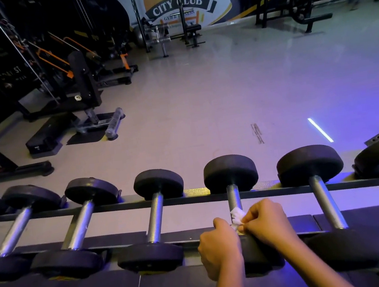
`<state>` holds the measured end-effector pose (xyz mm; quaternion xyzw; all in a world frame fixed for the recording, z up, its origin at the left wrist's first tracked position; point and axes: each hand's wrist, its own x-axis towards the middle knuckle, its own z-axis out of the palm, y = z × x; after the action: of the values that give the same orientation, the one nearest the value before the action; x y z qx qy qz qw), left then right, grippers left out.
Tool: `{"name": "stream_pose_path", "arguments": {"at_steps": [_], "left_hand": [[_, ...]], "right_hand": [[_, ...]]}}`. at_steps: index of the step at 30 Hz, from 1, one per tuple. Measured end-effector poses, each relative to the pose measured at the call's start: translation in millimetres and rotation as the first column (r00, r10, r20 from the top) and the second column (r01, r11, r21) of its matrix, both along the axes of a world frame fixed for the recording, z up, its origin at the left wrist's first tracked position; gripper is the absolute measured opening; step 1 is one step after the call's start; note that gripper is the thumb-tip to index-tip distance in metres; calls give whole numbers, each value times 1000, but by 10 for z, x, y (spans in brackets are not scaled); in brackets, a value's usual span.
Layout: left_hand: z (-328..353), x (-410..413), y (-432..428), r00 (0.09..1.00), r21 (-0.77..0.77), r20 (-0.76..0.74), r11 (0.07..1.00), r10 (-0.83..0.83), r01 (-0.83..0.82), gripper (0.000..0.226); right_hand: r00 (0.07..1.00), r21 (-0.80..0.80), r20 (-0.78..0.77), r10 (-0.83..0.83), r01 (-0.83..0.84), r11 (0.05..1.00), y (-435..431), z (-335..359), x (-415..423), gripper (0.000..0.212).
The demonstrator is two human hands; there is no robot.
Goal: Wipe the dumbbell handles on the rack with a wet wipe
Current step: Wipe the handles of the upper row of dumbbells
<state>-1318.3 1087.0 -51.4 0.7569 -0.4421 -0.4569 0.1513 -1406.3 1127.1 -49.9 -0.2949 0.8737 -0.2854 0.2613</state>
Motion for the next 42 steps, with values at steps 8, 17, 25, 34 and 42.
{"name": "stream_pose_path", "arguments": {"at_steps": [8, 17, 25, 34, 42], "left_hand": [[85, 9, 27, 999, -28, -26, 999, -25, 25, 39], [57, 20, 25, 1000, -5, -27, 1000, -14, 14, 34], [178, 15, 46, 999, 30, -49, 999, -18, 19, 34], [184, 0, 31, 999, 54, -42, 999, 8, -6, 38], [165, 5, 11, 998, 63, -56, 998, 0, 3, 38]], "right_hand": [[997, -171, 1, -72, 71, 983, -245, 35, -115, 18], [995, -170, 26, -99, 102, 980, -123, -11, 10, 32], [976, -172, 169, -137, 166, 971, -58, 2, -29, 18], [972, -222, 94, -217, 233, 947, -305, 49, -62, 29], [963, -113, 95, -253, 263, 958, -3, 10, 214, 16]]}}
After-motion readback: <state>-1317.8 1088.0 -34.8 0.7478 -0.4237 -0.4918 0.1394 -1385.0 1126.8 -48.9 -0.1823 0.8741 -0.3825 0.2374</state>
